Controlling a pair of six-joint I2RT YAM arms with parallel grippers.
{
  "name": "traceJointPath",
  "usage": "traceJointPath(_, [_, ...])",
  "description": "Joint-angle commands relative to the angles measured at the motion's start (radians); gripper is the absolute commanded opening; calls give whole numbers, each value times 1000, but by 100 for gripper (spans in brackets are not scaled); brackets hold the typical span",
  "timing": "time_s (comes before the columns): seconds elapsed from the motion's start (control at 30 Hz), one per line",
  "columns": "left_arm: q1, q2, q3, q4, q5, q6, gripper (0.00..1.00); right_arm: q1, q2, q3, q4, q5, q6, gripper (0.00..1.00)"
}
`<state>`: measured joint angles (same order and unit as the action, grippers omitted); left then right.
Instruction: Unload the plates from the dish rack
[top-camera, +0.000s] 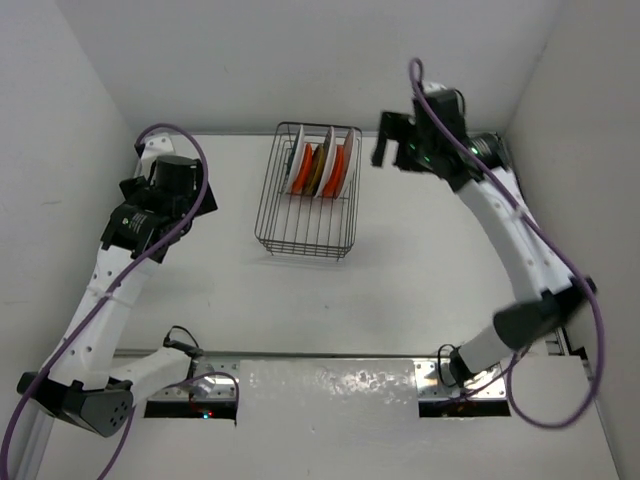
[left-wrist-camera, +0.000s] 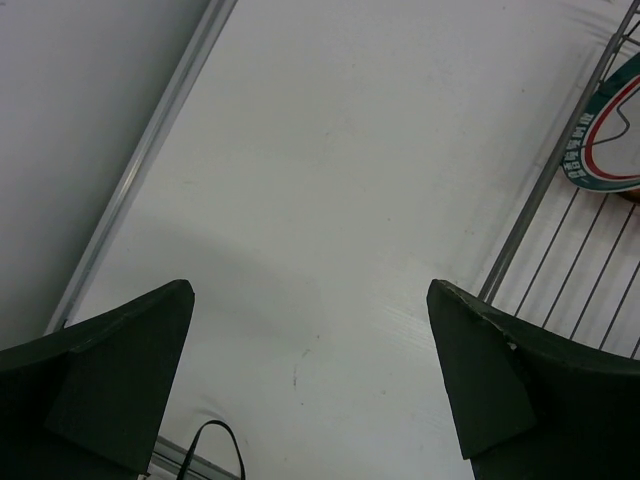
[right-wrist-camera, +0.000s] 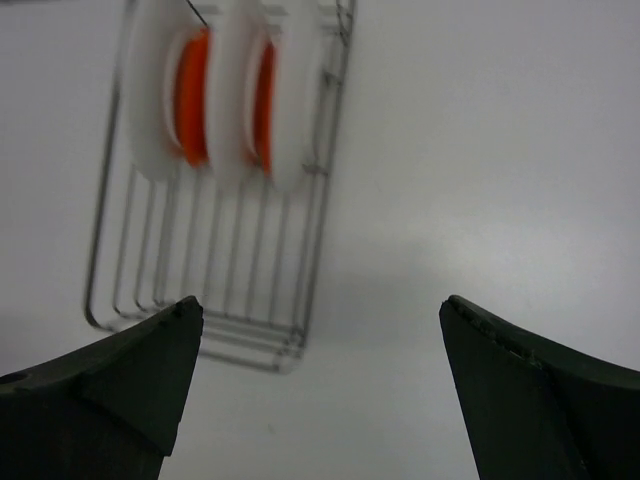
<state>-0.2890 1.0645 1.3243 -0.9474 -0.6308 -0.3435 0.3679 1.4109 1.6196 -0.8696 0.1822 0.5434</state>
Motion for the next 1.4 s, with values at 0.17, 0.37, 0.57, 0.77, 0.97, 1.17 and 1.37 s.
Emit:
traceJointPath(0.17, [-7, -1, 12, -19, 34, -34, 100, 103, 703, 856, -117, 240, 10, 83])
traceJointPath(0.37, [-7, -26, -40, -37, 40, -32, 100, 108, 718, 581, 179, 307, -51, 59])
traceJointPath(0.57, [-7, -58, -97, -48, -7, -17, 100, 114, 810, 636, 173, 326, -95, 55])
traceJointPath(0.77, [-7, -61, -100, -50, -1, -15, 100, 146, 887, 674, 150, 356, -109, 39])
traceJointPath(0.97, [-7, -67, -109, -45, 17, -20, 100, 184, 849, 654, 173, 470, -85, 23])
traceJointPath(1.17, [-7, -78, -120, -39, 10, -14, 100, 192, 789, 645, 175, 513, -63, 5])
traceJointPath(1.37, [-7, -80, -125, -19, 26, -22, 100, 195, 636, 648, 175, 598, -37, 0])
